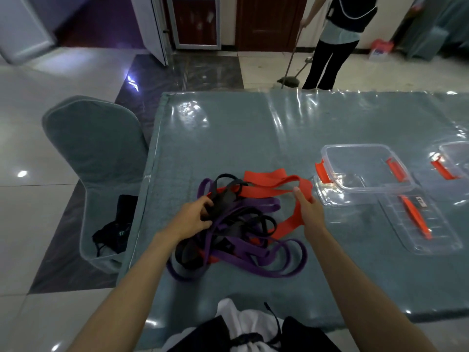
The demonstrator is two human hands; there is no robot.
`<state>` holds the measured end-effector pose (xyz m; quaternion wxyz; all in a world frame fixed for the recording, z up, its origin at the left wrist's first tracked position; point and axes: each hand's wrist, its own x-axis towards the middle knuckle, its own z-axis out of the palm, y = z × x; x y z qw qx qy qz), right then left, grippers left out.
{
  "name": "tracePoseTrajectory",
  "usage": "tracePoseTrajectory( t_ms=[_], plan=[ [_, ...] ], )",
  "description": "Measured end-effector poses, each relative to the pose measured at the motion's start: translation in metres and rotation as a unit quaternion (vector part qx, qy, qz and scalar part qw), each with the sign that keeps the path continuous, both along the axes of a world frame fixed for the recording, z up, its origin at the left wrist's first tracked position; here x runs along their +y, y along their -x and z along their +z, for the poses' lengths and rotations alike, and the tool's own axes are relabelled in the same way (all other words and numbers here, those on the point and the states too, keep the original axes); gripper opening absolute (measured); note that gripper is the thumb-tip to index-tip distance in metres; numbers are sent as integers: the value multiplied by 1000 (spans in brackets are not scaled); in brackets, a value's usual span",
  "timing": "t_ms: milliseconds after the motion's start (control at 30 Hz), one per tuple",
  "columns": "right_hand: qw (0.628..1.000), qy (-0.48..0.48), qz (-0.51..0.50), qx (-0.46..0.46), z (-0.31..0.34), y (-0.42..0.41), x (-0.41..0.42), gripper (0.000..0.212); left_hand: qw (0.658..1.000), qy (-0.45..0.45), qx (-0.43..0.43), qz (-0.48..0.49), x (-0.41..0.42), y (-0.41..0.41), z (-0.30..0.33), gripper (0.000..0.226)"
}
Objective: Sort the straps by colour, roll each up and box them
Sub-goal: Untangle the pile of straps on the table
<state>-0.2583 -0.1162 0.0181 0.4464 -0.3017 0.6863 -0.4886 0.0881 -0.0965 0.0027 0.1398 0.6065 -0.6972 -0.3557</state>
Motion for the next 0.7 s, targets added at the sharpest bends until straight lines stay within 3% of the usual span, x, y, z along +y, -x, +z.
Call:
tracePoseTrajectory(
  t_ms=[67, 200, 333, 433, 500, 600, 700],
  plan=[
    [1000, -15, 4, 3, -2, 2, -5, 53, 996, 18, 32, 81, 7, -6, -6, 52],
    [997, -51, 40, 34, -11, 6, -14, 41, 991, 30, 7, 133, 12, -8, -20, 46],
    [996, -28, 24, 78, -19, 9, -22, 42, 988, -55, 99, 107, 8, -2, -17, 44],
    [996, -5, -1, 91, -15, 11, -31, 58, 990, -57, 116, 65, 3, 11, -12, 40],
    [986, -6, 20, 168, -14, 16, -39, 64, 994, -11, 105, 34, 0, 23, -13, 34],
    [941, -11, 58, 333, -16, 18, -44, 65, 999, 21, 25, 11, -3, 38, -18, 32],
    [891, 41, 102, 441, -18, 7, -43, 58, 999, 29, -8, -9, -6, 45, -21, 45]
  ],
)
